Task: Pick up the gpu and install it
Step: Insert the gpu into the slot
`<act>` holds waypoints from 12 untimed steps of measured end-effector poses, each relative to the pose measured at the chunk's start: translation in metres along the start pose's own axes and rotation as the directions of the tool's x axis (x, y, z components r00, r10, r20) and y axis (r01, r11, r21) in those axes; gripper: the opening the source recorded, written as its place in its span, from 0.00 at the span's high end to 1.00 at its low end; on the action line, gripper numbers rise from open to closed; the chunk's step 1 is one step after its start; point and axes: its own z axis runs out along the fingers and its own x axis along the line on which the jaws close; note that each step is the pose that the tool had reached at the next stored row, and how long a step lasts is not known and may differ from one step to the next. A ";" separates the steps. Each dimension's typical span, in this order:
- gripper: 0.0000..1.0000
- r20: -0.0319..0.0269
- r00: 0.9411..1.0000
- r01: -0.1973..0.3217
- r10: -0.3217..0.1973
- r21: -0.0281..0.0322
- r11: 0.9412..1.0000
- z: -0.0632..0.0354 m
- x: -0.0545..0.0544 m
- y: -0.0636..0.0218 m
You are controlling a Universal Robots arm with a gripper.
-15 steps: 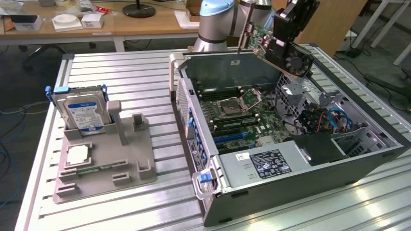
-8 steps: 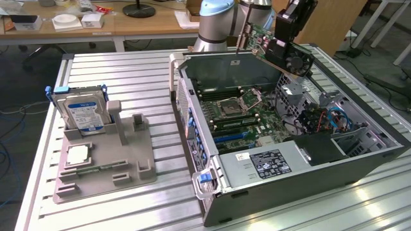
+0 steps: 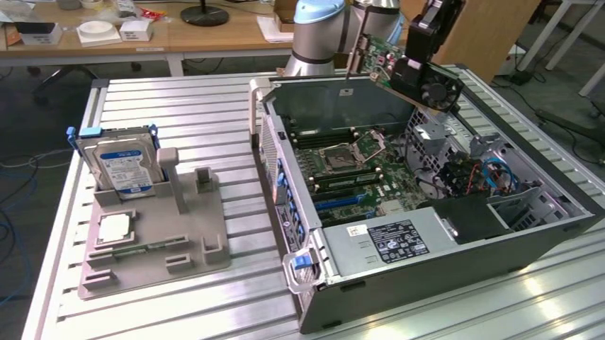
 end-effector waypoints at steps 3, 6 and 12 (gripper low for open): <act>0.73 0.000 1.000 0.016 -0.016 -0.001 1.000 0.0000 0.000 -0.0001; 0.73 0.000 0.999 0.032 -0.032 -0.002 0.999 0.0000 0.000 -0.0003; 0.73 0.001 0.998 0.062 -0.062 -0.005 0.998 0.0000 0.000 -0.0006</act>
